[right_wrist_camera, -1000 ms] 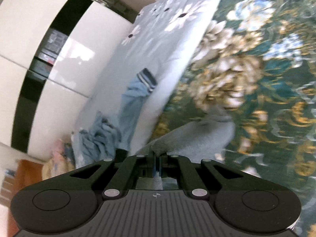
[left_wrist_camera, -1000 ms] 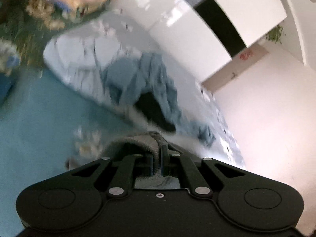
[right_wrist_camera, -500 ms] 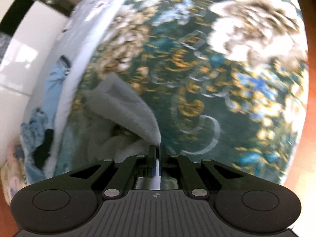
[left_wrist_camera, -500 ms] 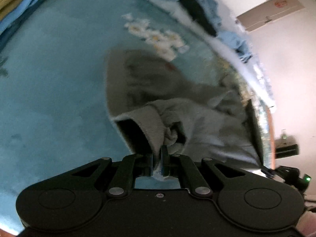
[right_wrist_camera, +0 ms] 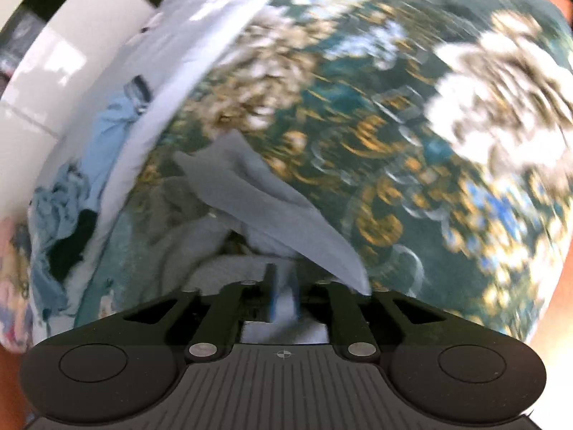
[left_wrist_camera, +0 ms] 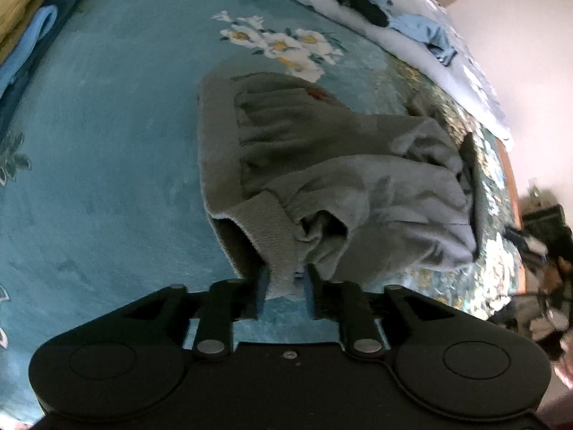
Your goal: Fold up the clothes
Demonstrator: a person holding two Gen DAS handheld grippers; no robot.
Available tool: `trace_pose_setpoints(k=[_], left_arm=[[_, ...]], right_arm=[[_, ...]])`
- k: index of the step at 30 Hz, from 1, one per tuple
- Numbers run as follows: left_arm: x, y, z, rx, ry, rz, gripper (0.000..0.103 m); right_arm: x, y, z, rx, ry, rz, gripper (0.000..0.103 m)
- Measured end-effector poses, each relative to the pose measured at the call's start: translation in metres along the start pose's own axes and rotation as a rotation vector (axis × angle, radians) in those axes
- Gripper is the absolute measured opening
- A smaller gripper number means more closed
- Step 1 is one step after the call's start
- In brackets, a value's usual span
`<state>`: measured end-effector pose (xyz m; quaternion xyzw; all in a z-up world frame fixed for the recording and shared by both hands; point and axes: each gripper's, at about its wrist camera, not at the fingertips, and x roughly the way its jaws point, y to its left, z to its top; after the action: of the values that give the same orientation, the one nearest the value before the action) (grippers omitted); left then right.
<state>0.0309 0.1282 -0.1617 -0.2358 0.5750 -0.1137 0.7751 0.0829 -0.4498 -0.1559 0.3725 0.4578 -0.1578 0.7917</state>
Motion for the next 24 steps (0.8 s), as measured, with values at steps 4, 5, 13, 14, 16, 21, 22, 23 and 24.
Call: trace_pose_setpoints(k=[4,5,13,14,16,21,22,23,24], left_arm=[[-0.016,-0.003,0.011,0.056,0.001,0.004,0.039],[-0.016,-0.002,0.016,0.052,-0.012,0.021,0.043],[0.005,0.012,0.059,-0.029,-0.128,0.188,0.066],[0.012,0.013,0.065,-0.047,-0.137,0.214,0.066],[0.027,0.013,0.076,-0.083,-0.153,0.241,0.066],[0.052,0.005,0.085,-0.141,-0.168,0.281,0.067],[0.055,0.003,0.084,-0.153,-0.171,0.276,0.068],[0.058,0.002,0.084,-0.165,-0.174,0.272,0.069],[0.060,0.000,0.083,-0.172,-0.174,0.273,0.069]], right_arm=[[0.018,0.039,0.021,-0.172,0.003,-0.035,0.038],[0.024,0.047,0.025,-0.209,0.004,-0.052,0.041],[0.084,0.094,0.055,-0.360,-0.003,-0.151,0.063],[0.091,0.099,0.057,-0.373,-0.004,-0.162,0.066],[0.105,0.108,0.061,-0.405,-0.008,-0.181,0.066],[0.136,0.133,0.066,-0.528,-0.005,-0.260,0.066],[0.141,0.136,0.066,-0.553,-0.002,-0.271,0.066],[0.146,0.139,0.066,-0.577,0.006,-0.278,0.065],[0.151,0.142,0.066,-0.602,0.014,-0.285,0.062]])
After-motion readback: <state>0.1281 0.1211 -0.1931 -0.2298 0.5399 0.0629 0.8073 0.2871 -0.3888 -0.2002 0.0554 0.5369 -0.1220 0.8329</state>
